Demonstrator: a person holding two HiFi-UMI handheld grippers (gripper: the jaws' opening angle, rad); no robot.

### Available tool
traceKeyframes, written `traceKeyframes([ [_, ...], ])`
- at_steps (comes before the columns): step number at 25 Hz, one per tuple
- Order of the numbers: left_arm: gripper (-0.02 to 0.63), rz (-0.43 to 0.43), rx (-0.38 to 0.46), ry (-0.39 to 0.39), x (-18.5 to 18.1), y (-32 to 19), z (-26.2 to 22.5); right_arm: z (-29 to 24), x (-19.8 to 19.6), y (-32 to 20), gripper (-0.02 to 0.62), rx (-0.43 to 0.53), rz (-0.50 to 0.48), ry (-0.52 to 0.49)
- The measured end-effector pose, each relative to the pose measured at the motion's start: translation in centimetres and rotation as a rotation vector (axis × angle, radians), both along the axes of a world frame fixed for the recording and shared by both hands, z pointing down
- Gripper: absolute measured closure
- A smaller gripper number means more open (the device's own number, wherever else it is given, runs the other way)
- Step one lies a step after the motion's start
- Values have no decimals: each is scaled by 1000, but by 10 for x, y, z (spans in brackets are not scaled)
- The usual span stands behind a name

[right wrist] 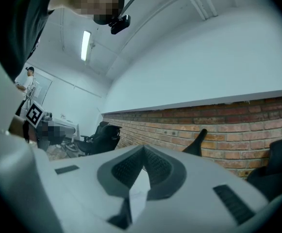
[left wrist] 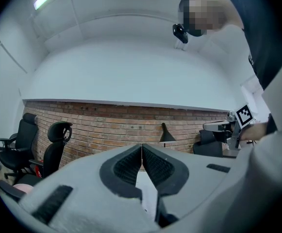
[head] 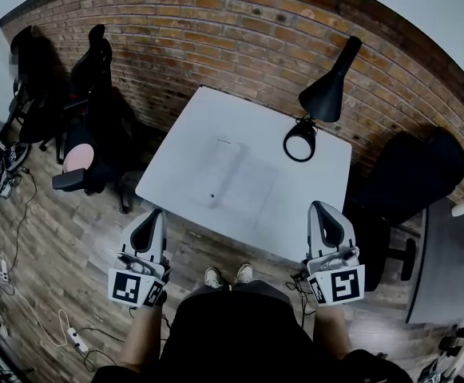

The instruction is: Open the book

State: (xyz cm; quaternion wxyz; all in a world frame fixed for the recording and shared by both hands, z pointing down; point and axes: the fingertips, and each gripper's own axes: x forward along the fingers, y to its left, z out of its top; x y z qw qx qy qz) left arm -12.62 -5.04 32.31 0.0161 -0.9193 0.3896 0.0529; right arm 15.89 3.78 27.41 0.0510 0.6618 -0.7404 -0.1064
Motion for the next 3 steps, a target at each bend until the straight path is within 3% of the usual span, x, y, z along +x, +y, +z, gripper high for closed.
traceKeyframes([
  [3,580,4,3,-3,2,-1,-2,-1,2,-1,581,0,3,1],
])
